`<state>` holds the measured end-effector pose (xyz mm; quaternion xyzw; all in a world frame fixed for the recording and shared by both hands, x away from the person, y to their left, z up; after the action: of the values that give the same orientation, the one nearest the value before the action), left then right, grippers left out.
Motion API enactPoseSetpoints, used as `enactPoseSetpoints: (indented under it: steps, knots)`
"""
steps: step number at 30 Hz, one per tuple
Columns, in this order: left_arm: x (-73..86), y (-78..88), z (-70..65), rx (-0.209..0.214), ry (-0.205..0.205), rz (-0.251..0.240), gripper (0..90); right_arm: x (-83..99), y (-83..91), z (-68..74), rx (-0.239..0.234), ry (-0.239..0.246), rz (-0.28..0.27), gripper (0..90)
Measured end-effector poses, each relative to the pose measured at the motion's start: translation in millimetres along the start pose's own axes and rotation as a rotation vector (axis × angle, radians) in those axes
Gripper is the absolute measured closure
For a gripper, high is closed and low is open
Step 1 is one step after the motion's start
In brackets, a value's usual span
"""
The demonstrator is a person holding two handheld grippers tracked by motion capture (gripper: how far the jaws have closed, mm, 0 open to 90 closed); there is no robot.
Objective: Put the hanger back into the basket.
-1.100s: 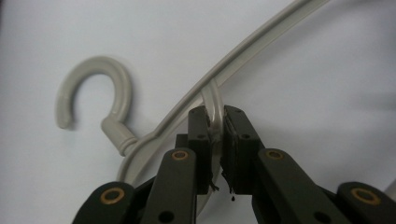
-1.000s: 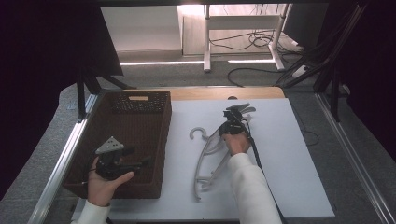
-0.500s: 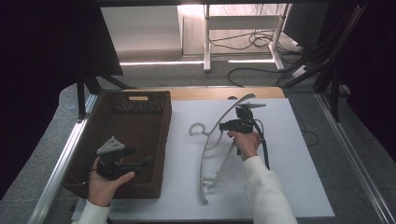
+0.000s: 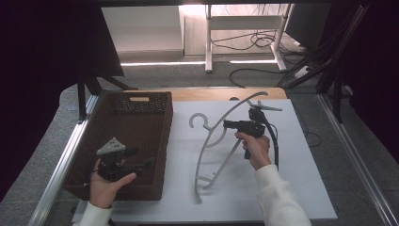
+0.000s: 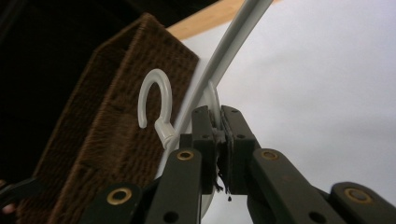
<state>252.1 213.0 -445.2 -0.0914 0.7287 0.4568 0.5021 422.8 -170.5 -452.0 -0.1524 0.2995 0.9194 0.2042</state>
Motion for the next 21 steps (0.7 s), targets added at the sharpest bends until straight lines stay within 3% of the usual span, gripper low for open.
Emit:
enactPoseSetpoints:
  steps: [5,10,12,15,21]
  knots:
    - [-3.6,-1.3,-2.6,0.033,0.014,-0.016,23.8,4.2,11.8,0.0,-0.079,0.018,-0.011,85.1]
    - [-13.6,-9.4,-10.6,0.113,0.035,-0.036,25.3,8.4,18.4,-3.6,-0.150,0.019,-0.009,85.1]
    - [-16.1,-12.3,-12.8,0.122,0.032,-0.033,25.6,8.8,19.3,-3.7,-0.159,0.023,-0.009,85.1]
    - [-23.3,-19.4,-19.6,0.152,0.026,-0.027,25.7,11.0,27.0,-1.8,-0.210,0.051,-0.014,85.1]
    - [-42.0,-38.1,-36.2,0.213,0.000,-0.008,25.7,10.8,39.9,-0.7,-0.262,0.055,-0.022,85.1]
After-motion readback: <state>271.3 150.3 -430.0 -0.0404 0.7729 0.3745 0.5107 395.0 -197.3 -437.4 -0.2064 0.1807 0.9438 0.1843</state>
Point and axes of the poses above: each handheld gripper's, and its own axes: y roughly backward along the jaws, x roughly out of its underside, z roughly to its left, the point moved 2 cm from there along -y, roughly forward along the jaws, and after that the axes turned 13 degrees about -y, right-handed, at the moved point
